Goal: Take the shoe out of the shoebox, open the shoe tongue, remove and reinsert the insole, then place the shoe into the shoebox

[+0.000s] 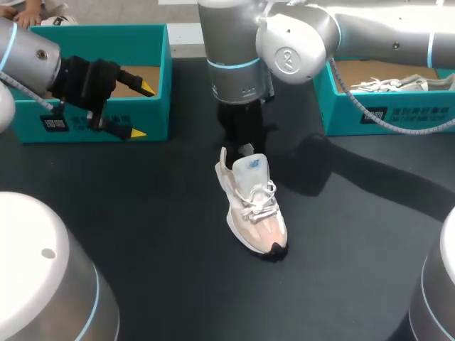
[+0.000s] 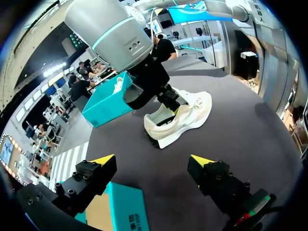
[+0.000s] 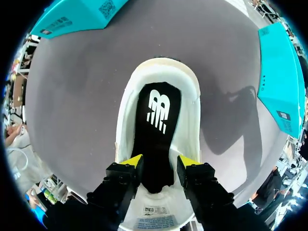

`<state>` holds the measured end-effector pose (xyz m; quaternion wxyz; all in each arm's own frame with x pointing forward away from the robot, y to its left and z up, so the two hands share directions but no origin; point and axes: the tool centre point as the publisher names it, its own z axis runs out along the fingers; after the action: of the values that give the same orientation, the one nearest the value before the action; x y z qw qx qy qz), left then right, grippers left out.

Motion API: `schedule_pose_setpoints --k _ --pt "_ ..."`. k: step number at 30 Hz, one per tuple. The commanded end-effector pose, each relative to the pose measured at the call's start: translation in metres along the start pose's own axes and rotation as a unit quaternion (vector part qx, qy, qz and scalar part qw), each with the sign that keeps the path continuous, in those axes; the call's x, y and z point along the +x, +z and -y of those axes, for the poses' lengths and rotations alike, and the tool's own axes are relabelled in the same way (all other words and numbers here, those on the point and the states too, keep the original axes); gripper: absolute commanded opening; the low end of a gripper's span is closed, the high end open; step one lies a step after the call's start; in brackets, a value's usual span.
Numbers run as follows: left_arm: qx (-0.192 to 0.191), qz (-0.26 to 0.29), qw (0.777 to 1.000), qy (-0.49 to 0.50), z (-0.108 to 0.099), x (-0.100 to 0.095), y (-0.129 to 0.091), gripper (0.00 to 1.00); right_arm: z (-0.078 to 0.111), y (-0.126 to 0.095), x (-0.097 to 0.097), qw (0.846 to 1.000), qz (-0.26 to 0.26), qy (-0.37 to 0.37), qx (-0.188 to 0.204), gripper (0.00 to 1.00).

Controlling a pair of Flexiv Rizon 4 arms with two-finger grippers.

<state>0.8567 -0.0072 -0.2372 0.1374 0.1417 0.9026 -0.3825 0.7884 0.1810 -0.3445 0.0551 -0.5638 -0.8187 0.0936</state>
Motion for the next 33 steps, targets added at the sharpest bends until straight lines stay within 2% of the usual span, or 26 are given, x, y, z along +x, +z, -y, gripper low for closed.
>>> schedule_pose_setpoints --k 1,6,16,24,29,33 --pt "-0.001 -0.001 1.0 0.0 0.0 0.0 0.0 1.0 -0.001 0.001 0.0 1.0 -0.008 -0.006 0.001 1.0" --pt "-0.001 -0.001 1.0 0.0 0.0 0.0 0.0 1.0 -0.001 0.0 0.004 0.999 -0.004 -0.043 -0.006 1.0" --pt "-0.001 -0.001 1.0 0.0 0.0 0.0 0.0 1.0 0.001 -0.003 0.003 0.999 0.011 -0.036 -0.01 1.0" --pt "-0.001 -0.001 1.0 0.0 0.0 0.0 0.0 1.0 0.008 -0.03 -0.004 0.999 0.028 -0.008 -0.041 1.0" --pt "-0.001 -0.001 1.0 0.0 0.0 0.0 0.0 1.0 0.01 -0.053 -0.008 0.995 0.04 0.014 -0.089 1.0" --pt "-0.001 -0.001 1.0 0.0 0.0 0.0 0.0 1.0 0.024 -0.065 -0.011 0.994 0.047 0.026 -0.093 1.0"
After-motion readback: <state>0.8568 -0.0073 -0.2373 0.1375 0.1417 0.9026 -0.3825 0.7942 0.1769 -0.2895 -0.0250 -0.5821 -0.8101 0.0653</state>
